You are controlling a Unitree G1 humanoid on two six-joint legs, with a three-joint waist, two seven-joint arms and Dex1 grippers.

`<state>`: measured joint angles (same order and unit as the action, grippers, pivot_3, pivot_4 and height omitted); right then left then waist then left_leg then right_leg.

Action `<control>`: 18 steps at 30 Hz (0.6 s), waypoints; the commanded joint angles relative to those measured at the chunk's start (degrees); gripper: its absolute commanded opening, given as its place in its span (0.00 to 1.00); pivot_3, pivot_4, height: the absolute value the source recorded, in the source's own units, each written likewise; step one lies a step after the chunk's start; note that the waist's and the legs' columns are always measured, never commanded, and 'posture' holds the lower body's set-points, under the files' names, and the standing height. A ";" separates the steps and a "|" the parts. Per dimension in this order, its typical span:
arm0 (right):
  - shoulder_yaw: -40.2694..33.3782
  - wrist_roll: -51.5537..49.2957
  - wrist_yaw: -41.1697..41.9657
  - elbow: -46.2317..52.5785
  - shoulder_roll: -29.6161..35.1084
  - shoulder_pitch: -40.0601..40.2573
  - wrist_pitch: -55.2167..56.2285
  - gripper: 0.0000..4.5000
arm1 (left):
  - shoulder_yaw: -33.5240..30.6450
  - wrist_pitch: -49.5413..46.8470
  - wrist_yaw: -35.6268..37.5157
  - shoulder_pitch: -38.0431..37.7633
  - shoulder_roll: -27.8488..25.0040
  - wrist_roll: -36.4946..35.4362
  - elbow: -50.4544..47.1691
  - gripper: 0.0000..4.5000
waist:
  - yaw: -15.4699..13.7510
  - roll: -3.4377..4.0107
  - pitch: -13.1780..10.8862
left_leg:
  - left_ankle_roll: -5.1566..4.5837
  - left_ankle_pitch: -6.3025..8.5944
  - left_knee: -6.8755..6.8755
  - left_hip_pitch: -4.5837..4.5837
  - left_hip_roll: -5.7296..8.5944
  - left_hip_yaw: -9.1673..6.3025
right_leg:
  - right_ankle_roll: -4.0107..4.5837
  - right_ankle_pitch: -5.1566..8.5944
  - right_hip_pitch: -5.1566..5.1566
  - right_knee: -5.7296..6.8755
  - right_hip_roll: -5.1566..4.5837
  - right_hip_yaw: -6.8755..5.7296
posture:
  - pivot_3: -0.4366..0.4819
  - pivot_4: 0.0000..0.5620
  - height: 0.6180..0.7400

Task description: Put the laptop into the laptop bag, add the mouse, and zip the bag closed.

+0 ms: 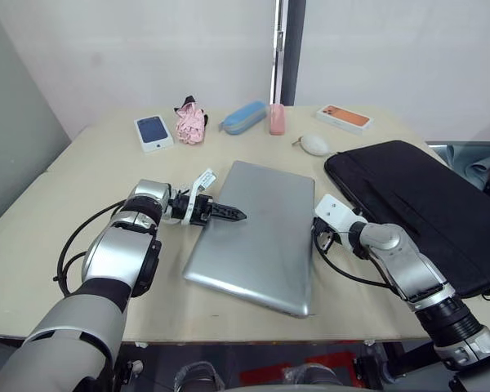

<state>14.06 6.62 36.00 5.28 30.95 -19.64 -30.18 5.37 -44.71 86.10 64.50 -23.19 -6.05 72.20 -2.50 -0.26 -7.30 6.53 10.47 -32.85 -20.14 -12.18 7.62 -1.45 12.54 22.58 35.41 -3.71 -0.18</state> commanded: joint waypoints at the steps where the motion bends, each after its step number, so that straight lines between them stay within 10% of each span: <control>1: 0.35 -0.55 1.10 -0.52 0.01 0.85 0.93 0.00 | -2.22 -0.75 2.78 2.54 -0.58 -1.88 -2.80 0.74 | -0.02 -0.02 -0.03 | 0.00 0.00 0.03 -0.02 0.00 0.00 | 0.00 0.00 0.00 -0.04 0.00 -0.01 | 0.48 0.27 1.00; 9: -3.13 -1.12 2.06 -1.24 2.82 1.61 1.78 0.00 | -3.72 -3.19 5.09 6.53 -2.63 -2.67 -3.97 0.15 | -0.75 -0.13 -0.68 | -0.02 -0.01 0.26 -0.04 0.01 0.00 | 0.01 -0.01 0.01 -0.29 -0.01 -0.07 | 0.48 0.27 1.00; 18: -10.36 -6.19 4.34 4.59 7.05 2.81 1.41 0.00 | 1.65 -6.61 6.40 6.81 -5.32 -7.36 -9.63 0.09 | -1.84 -0.09 -1.00 | -0.19 -0.16 0.56 -0.10 0.04 0.06 | 0.01 0.00 0.12 -0.50 0.00 -0.07 | 0.48 0.27 1.00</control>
<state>6.60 2.31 39.68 5.77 37.56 -16.84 -28.47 6.22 -52.37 90.12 70.44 -26.99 -12.92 66.23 -4.33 -0.35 -8.30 6.31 10.27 -32.24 -20.26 -12.14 7.69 -1.44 12.54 22.75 34.88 -3.70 -0.24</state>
